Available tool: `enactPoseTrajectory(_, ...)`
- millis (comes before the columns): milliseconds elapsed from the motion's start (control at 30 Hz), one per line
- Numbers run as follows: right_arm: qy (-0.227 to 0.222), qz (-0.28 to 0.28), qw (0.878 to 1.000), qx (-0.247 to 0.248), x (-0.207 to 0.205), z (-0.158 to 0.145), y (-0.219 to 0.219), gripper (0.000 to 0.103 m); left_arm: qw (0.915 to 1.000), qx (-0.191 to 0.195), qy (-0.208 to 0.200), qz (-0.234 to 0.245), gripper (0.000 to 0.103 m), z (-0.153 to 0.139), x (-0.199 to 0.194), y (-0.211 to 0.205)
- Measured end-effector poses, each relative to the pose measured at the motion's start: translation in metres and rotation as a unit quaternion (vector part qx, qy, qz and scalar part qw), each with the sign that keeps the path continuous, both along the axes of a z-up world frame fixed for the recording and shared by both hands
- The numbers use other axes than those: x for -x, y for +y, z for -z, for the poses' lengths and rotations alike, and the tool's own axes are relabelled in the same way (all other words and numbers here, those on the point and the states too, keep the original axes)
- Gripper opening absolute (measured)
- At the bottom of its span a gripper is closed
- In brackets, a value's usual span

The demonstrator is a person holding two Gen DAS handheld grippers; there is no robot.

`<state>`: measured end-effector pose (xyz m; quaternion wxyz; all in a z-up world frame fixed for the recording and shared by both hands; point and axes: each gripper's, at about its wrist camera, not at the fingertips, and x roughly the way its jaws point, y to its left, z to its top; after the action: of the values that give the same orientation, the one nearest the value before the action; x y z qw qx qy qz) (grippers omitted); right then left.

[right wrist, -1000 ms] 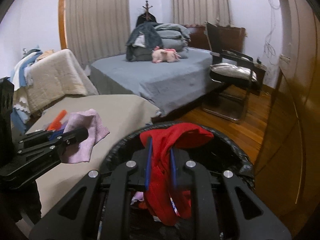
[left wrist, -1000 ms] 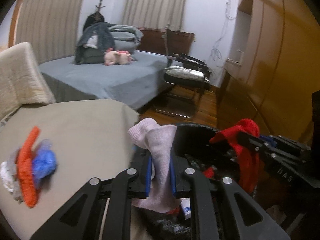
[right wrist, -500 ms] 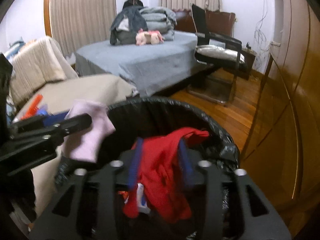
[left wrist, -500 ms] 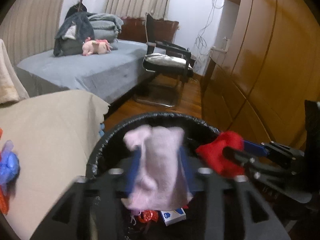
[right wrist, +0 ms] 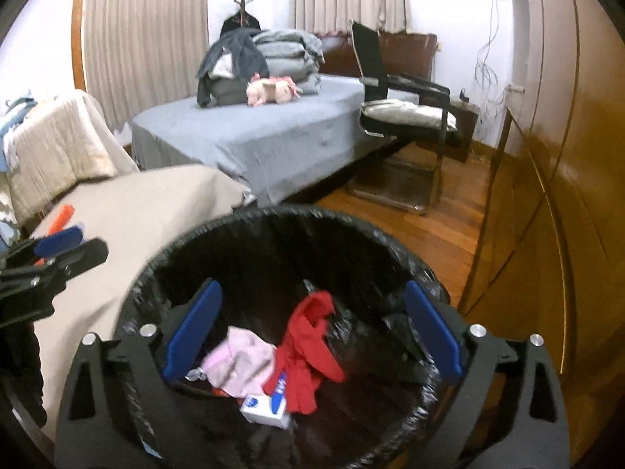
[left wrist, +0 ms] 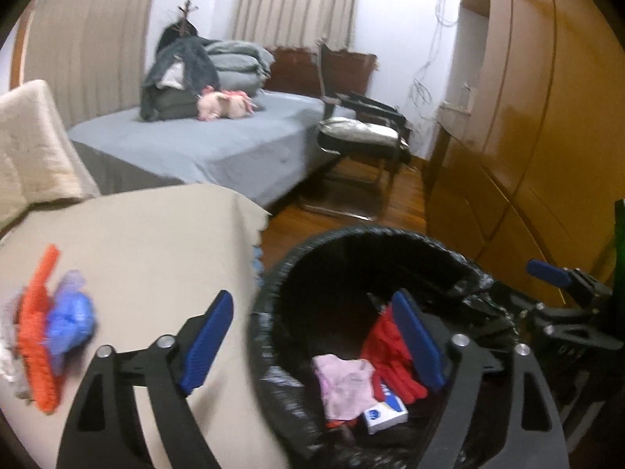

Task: Collect trash
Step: 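Drop the red glove into the bin with the right gripper while the left drops the pink cloth, then move both tools back over the remaining pile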

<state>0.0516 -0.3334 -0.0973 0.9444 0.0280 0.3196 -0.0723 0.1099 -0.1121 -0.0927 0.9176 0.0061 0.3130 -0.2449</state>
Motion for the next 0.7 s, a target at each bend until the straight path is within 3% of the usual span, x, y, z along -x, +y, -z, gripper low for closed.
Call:
enactPoseTrajectory(67,-0.012,-0.006,1.000,-0.007,-0.002,-0.008,0.009,0.096,0.9999,-0.001,-0.006,-0.015,0.089,-0.005,0.001,0.012)
enactPoseTrajectory(367,-0.038,-0.068,0.997,-0.019,-0.029,-0.027,0.072,0.096,0.9947,-0.010,-0.034,-0.096,0.091,-0.023,0.009,0.086)
enactPoseTrajectory(700,-0.048,-0.134,0.989,-0.031,-0.060,-0.028,0.156,0.096,0.9797,-0.031,-0.043,-0.193,0.091,-0.020,0.017,0.175)
